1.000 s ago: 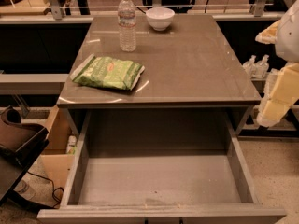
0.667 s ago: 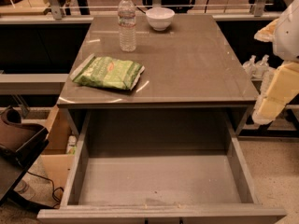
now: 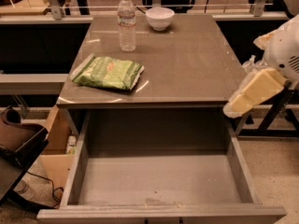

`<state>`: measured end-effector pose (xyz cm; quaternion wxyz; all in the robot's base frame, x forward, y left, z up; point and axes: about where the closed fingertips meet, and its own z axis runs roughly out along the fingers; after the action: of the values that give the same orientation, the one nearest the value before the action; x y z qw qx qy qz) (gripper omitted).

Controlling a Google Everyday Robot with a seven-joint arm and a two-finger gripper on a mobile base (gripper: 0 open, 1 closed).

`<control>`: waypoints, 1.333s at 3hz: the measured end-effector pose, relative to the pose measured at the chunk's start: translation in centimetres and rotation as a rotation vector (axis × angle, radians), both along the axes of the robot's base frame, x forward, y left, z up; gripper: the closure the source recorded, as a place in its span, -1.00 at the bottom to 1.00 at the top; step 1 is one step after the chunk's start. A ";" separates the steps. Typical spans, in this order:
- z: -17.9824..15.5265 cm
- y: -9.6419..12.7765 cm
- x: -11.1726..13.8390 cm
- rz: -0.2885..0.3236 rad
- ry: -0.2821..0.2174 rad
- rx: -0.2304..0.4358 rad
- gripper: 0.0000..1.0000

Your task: Place water bottle into top drawer

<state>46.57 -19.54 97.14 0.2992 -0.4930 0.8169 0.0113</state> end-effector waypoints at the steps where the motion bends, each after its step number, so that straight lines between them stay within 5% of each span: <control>1: -1.2 2.4 2.6 -0.083 -0.039 0.248 -1.00; 3: -0.6 9.4 7.9 -0.111 -0.178 0.573 -1.00; 4: 0.3 11.6 9.9 -0.158 -0.268 0.632 -1.00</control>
Offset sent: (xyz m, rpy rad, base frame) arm 0.1524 0.0601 0.0430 0.7530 -0.4869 -0.2782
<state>56.50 -7.92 97.46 0.5414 -0.3084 0.7622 0.1756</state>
